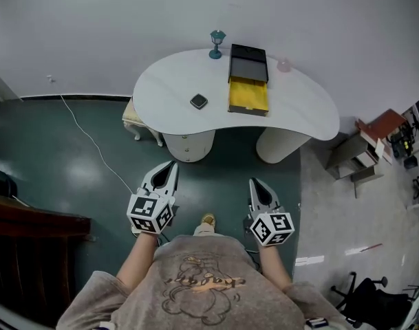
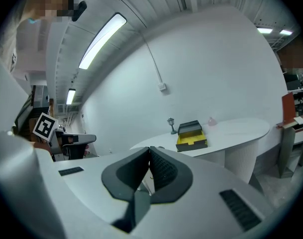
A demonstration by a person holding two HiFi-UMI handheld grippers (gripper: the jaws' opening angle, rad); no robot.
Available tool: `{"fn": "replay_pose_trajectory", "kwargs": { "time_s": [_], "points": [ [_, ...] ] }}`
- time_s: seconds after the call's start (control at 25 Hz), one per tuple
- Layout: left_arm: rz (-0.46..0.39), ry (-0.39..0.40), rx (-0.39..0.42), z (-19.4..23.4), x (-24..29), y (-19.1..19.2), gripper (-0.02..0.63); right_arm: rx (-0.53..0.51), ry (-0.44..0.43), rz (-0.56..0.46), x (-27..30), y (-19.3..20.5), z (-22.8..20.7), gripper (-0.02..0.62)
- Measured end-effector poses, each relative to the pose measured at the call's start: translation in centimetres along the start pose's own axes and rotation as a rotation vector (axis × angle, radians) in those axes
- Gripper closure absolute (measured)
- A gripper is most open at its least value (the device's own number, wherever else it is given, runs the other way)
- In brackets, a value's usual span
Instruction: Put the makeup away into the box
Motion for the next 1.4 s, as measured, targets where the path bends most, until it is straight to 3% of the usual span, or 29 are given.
{"fn": "replay_pose_trajectory", "kwargs": {
  "time_s": [0.44, 0.68, 1.4],
  "points": [
    [-0.002, -0.060, 0.015, 0.8, 5.2, -1.3, 0.584, -0.010, -0.044, 0.025, 4.4, -1.5, -4.6, 0.592],
    [-0.006, -0.074, -0.019, 2.2, 6.8, -1.5, 0.584, -0.018, -0.044, 0.036, 6.6, -1.9, -5.6, 0.592],
    [-0.022, 0.014, -0.016, 5.7, 16.6, -5.3, 0.584, -0.024, 0.009, 0.043, 14.4, -5.3, -9.0, 0.592]
  ]
}}
Point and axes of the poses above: the fingertips, and each gripper's own axes: x forward along the fingers, z to its left, y out of its underside, the point moved 1 cm from there along -x, backward along the fingers, and after that the axes turned 6 degrees about z, right-handed, at the moved point
